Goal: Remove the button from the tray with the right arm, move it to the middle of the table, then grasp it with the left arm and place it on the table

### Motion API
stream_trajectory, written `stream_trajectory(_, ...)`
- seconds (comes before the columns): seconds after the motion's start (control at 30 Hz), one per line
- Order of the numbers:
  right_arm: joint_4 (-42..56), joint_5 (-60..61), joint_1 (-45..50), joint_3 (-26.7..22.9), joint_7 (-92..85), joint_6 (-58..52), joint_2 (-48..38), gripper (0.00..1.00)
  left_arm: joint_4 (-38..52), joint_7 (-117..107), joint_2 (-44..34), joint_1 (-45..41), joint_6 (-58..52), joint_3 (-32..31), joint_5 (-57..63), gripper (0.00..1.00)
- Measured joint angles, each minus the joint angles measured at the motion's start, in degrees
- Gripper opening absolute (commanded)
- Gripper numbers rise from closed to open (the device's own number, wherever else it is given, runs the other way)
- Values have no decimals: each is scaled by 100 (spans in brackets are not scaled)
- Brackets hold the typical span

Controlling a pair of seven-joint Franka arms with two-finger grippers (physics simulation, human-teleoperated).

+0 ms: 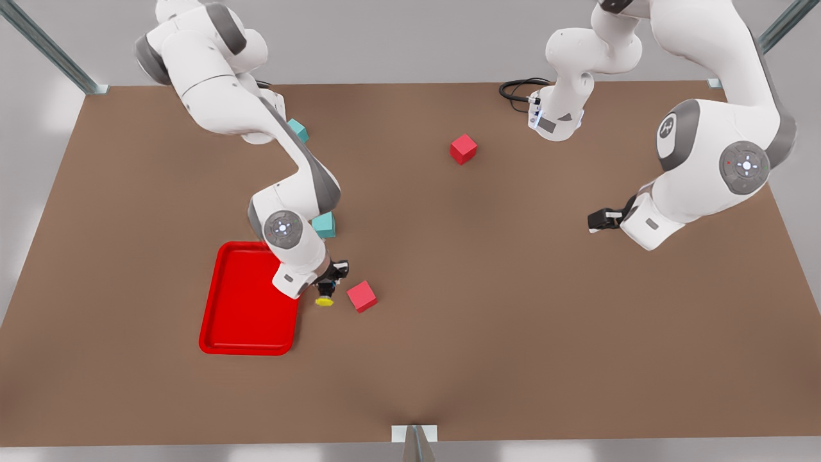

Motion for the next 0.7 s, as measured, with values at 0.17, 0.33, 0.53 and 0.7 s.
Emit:
stream_trajectory(0.17,1687,1439,2402,-1892,629,-593,1302,42,26,-6,-29,24,2,11,15,100)
stream_trajectory(0.33,2872,2018,3049,-1984,1278,-792,2241,43,43,-21,-52,91,-5,30,23,100)
stream_trajectory(0.53,3378,2200,3502,-1979,1962,-436,2845,44,241,-86,-52,96,-62,56,20,100)
stream_trajectory(0.7,3762,2230,3363,-1996,2537,195,3330,45,276,-138,-18,51,-118,47,17,100)
